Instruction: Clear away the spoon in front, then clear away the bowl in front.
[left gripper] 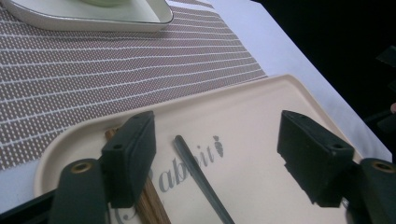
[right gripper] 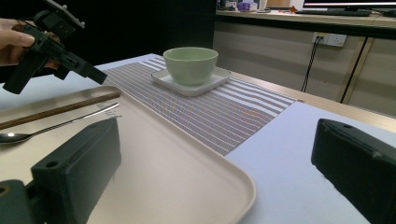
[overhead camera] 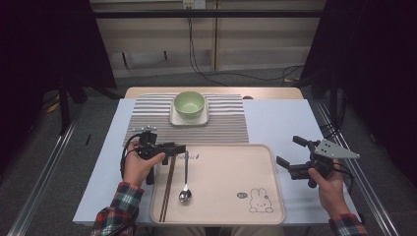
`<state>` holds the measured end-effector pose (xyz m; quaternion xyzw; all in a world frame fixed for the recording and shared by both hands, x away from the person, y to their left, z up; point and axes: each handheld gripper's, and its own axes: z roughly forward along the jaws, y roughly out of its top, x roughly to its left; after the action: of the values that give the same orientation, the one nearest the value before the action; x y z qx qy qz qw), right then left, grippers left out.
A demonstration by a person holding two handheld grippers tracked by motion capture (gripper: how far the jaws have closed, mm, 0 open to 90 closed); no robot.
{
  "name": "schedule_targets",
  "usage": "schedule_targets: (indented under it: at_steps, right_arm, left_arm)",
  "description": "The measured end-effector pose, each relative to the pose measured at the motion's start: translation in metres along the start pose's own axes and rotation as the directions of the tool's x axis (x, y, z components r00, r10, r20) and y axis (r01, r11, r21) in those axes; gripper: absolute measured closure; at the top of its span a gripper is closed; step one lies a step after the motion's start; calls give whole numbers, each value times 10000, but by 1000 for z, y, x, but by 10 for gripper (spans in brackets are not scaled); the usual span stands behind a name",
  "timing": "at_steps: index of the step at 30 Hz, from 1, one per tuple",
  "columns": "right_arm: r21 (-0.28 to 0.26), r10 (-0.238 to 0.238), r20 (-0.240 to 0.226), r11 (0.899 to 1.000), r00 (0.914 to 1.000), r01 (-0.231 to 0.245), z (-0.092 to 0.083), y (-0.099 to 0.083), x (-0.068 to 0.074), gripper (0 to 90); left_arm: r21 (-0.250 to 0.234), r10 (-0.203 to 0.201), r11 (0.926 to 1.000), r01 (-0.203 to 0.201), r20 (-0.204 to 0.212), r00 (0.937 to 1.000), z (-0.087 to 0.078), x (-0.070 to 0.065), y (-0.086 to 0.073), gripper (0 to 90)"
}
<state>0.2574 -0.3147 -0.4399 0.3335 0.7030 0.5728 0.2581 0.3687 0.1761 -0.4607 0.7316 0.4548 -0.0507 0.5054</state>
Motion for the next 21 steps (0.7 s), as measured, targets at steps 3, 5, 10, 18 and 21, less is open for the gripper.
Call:
schedule_targets:
  at_steps: [3, 5, 10, 18, 21]
  right_arm:
    - [0, -14, -20, 10000, 10000, 14, 0, 0, 0, 10]
    - [-23, 22, 21, 10000, 10000, -22, 0, 0, 0, 10]
    - [-1, -5, 8, 10000, 10000, 5, 1, 0, 0, 10]
    - [78, 47, 6, 10000, 10000, -47, 2, -1, 0, 10]
    - [53, -32, -31, 10000, 10000, 32, 2, 0, -1, 10]
  left_arm:
    - [-140, 11, 9999, -15, -310, 9995, 1, -1, 4, 202]
    - [-184, 39, 9998, -45, -322, 9995, 3, -1, 6, 188]
    - [-382, -66, 9993, 46, -539, 9985, 6, 0, 11, 138]
    - [-800, -125, 9968, 34, -1133, 9935, 6, 2, 21, 104]
    - [-918, -204, 9957, 83, -1317, 9911, 7, 4, 24, 103]
